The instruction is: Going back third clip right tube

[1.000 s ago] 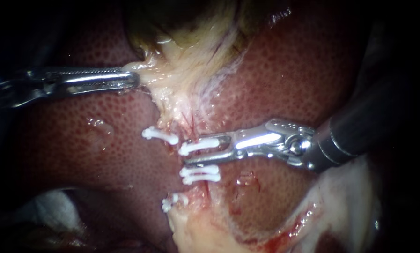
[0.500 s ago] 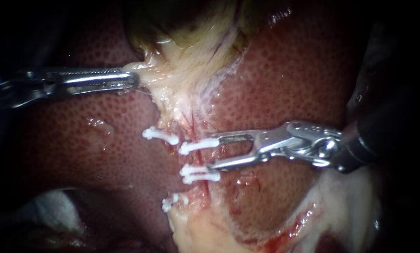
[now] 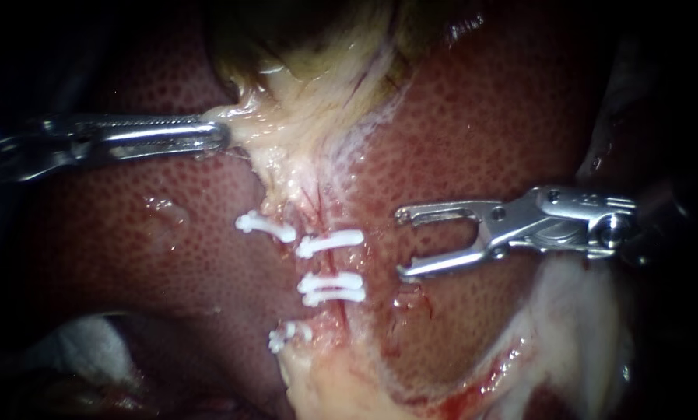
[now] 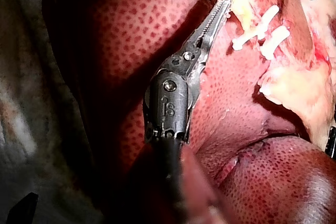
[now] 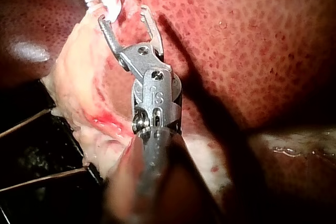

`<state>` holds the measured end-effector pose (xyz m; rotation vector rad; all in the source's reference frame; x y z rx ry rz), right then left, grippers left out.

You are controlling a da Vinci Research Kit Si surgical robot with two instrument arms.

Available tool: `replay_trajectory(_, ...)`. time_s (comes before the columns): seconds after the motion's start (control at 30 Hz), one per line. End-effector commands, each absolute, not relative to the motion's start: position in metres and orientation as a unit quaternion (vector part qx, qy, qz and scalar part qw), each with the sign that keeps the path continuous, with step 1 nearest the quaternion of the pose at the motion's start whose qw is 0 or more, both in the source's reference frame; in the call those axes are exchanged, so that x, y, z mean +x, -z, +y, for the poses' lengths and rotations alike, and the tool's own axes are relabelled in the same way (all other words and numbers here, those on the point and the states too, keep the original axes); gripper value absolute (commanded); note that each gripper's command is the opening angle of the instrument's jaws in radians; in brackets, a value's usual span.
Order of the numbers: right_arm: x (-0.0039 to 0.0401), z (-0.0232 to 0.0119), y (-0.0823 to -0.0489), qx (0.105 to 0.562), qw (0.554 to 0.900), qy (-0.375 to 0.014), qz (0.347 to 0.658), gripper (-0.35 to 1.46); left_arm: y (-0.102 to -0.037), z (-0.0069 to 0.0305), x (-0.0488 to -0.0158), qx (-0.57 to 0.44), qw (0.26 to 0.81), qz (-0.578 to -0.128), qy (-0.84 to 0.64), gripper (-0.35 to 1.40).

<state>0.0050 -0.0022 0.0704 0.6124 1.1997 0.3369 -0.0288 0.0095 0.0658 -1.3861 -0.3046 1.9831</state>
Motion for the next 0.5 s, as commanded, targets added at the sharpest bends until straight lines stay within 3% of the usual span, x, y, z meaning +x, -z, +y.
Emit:
replay_trajectory(0.03, 0.0048, -0.0021, -0.07, 0.281, 0.769, -0.153, 0.554, 0.49, -0.0658, 0.0095, -0.0288, -0.534, 0.344, -0.117, -0.764, -0.35)
replay_trajectory(0.27, 0.0043, -0.0016, -0.0693, 0.278, 0.77, -0.151, 0.555, 0.49, -0.0666, 0.0089, -0.0306, -0.535, 0.343, -0.116, -0.764, -0.35)
replay_trajectory(0.5, 0.0035, -0.0016, -0.0692, 0.28, 0.769, -0.15, 0.555, 0.49, -0.0691, 0.0075, -0.0344, -0.536, 0.331, -0.123, -0.767, -0.35)
